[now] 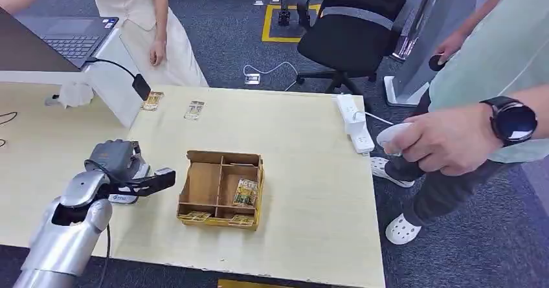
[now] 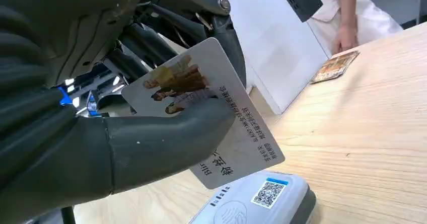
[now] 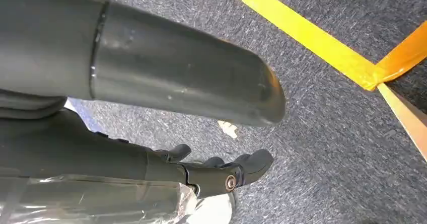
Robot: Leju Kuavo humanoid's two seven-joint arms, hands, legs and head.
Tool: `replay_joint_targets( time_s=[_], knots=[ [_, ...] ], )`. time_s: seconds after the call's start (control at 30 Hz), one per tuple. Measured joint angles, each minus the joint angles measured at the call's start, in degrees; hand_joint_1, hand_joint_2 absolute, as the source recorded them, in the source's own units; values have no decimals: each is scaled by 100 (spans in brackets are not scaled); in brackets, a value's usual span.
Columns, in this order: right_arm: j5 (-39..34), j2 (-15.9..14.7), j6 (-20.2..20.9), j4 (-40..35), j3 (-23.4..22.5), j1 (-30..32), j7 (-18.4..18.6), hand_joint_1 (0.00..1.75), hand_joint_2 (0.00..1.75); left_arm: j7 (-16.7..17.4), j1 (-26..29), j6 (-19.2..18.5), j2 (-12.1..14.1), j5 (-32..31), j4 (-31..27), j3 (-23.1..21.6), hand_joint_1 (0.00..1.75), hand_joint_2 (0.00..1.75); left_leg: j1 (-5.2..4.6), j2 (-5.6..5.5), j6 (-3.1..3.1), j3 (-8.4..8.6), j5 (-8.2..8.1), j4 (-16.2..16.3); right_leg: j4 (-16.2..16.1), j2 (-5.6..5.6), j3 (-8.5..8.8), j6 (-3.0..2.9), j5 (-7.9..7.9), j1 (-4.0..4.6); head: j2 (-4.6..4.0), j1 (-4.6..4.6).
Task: Pass the card to the sensor for recognition and then transmit it.
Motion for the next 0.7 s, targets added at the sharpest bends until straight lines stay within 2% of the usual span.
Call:
replay_joint_targets(
  time_s=[0.27,0.47,0.7],
  knots=[
    [61,35,13,-4,-83,-24,-37,0,0,0,37,-107,-28,-39,0,52,175,175,0,0,0,0,0,0,0,0,1,0,0,0,0,0],
    [269,94,96,-63,-210,-35,-148,0,0,24,275,-242,-83,-181,0,192,175,175,0,-1,0,-2,0,0,0,-1,0,0,0,0,0,0],
    [747,151,181,-149,-468,-10,-522,0,0,15,397,-498,-278,-341,-52,583,175,175,0,-6,2,-3,-1,0,0,-11,4,0,0,-1,0,0]
  ],
)
